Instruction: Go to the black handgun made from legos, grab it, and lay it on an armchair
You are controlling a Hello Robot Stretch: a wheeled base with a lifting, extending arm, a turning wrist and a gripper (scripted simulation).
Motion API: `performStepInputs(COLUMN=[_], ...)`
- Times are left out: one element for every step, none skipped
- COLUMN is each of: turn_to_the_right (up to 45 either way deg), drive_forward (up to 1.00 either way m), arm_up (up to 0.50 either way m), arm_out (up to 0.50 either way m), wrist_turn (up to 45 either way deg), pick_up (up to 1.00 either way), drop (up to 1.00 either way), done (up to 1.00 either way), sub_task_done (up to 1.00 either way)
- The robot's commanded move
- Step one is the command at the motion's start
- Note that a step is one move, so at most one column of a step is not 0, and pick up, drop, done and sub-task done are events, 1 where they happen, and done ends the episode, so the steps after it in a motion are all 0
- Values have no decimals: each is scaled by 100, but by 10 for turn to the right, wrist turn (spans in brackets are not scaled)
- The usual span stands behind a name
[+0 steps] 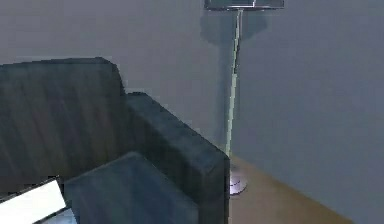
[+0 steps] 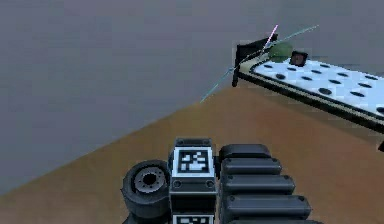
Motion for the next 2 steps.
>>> performStepInputs(turn_to_the_right=[180,-240], drive_forward=[0,0], arm_up=[0,0], arm_out=[0,0], wrist_turn=[0,0], pick_up=[0,0], drop=[0,0], done=[0,0], sub_task_done=[0,0])
